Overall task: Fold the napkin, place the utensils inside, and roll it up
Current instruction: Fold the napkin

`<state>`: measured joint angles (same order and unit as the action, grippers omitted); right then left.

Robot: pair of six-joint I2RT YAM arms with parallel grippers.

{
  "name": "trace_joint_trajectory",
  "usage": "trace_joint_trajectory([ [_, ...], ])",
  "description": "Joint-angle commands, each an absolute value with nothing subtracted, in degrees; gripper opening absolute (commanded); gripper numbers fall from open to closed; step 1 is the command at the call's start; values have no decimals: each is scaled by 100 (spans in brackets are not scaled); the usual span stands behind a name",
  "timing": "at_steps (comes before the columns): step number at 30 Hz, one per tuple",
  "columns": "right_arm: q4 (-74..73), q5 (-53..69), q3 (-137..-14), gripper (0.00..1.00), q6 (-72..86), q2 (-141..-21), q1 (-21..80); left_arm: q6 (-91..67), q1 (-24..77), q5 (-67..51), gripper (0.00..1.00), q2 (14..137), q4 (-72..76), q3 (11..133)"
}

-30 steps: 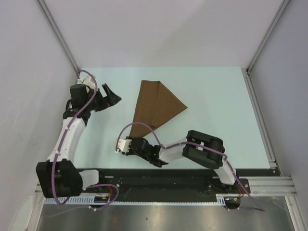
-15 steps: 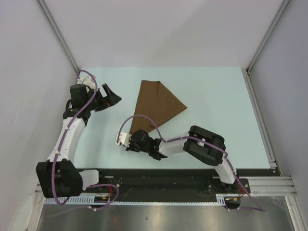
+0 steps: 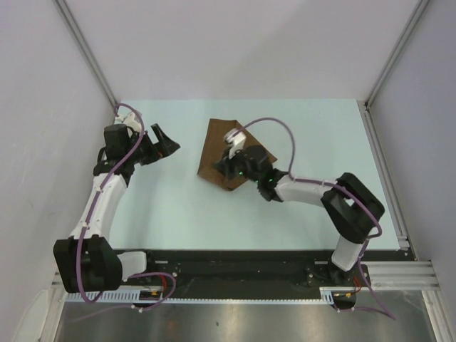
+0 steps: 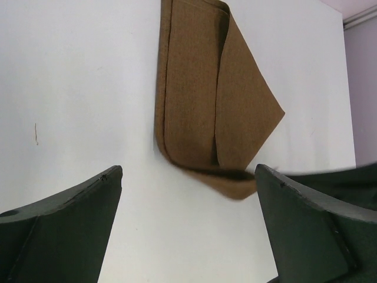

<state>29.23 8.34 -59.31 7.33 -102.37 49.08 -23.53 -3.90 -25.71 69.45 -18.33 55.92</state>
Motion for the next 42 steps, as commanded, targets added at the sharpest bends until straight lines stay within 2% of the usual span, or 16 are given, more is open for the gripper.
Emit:
trace_joint_trajectory([
  [1, 4023, 1108, -5284, 0, 2179, -9835, 4167, -2417, -439, -2654, 100, 6970, -1670, 5616],
  [5, 4551, 1213, -4774, 0, 2819, -9800, 3474, -2417, -431, -2646, 100, 6987, -1670, 5607],
  [10, 4974, 1099, -4281, 0, 3111, -9747, 3138, -2426, -439, -2689, 100, 7031, -1652, 5599],
  [18, 5361, 1134, -4236, 0, 3129, -10273, 2752, -2452, -431, -2698, 100, 7049, -1626, 5572],
  [42, 5247, 686, -4113, 0, 2725, -10617, 2364, -2496, -290, -2672, 100, 7172, -1591, 5528],
])
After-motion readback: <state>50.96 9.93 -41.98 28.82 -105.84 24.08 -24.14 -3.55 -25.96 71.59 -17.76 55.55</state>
